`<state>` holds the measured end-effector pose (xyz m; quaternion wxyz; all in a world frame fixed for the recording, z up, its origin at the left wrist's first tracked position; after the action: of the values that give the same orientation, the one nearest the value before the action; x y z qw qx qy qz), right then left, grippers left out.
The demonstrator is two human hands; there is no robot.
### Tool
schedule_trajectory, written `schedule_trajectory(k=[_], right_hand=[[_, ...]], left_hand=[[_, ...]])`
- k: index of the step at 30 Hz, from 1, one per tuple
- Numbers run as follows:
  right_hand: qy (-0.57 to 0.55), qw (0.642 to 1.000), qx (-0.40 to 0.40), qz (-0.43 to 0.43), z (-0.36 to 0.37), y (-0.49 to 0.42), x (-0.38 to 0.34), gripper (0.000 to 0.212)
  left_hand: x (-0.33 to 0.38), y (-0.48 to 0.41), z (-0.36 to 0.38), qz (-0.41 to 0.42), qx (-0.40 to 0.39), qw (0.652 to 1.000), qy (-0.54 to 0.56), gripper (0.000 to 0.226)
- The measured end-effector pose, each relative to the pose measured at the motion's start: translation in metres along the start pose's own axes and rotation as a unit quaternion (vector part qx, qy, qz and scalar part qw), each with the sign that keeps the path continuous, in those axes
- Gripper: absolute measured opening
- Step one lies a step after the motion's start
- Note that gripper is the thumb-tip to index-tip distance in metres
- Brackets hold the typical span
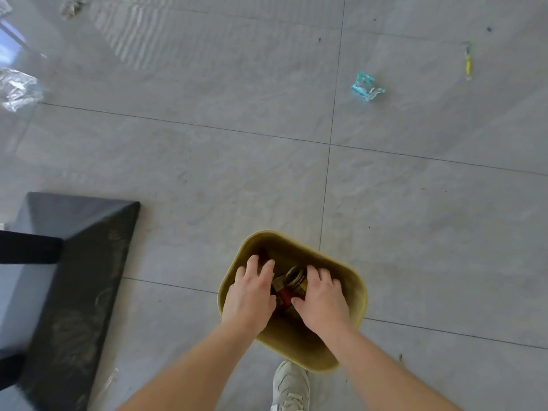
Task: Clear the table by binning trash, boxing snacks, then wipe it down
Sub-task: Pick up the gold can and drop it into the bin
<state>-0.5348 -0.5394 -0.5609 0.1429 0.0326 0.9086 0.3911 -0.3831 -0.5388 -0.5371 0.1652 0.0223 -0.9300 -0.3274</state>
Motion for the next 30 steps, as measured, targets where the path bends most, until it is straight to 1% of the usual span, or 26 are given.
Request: schedule_trajectory(k=[3, 5, 13, 22, 26, 30], right_hand=[[0.004, 1.0, 0.007, -0.011, 0.002, 0.004, 0.0, 0.063], [0.006, 1.0, 0.006, -0.012, 0.002, 0.008, 0.002, 0.06], [-0.001, 1.0, 0.014, -0.022, -0.024, 0.02, -0.006, 0.056], [0.005, 0.999, 0.018, -0.037, -0.053, 0.045, -0.028, 0.054], [0.023, 0.998, 0.019, -0.049, -0.074, 0.069, -0.041, 0.054], [0.041, 0.994, 0.036, -0.091, -0.108, 0.108, -0.071, 0.051]], left_hand=[[-0.003, 0.008, 0.003, 0.004, -0.003, 1.0, -0.009, 0.062], [-0.004, 0.015, 0.004, 0.012, -0.008, 1.0, -0.017, 0.061], [0.003, 0.033, -0.015, 0.044, -0.006, 0.998, -0.041, 0.055], [0.01, 0.055, -0.052, 0.048, 0.017, 0.998, -0.046, 0.053], [0.011, 0.074, -0.077, 0.035, 0.025, 0.998, -0.052, 0.051], [0.014, 0.108, -0.12, 0.026, 0.05, 0.996, -0.062, 0.05]])
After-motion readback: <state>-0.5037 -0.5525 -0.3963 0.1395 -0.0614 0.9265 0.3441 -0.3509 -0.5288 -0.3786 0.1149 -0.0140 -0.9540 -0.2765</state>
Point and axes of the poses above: each hand's wrist, its own y-axis away from the middle knuckle, its own z-axis out of the palm, x = y × z, the point moved 10 cm from there along -y, towards the middle knuckle, and after that the axes turned 11 degrees about -x, right-handed, at the moved point
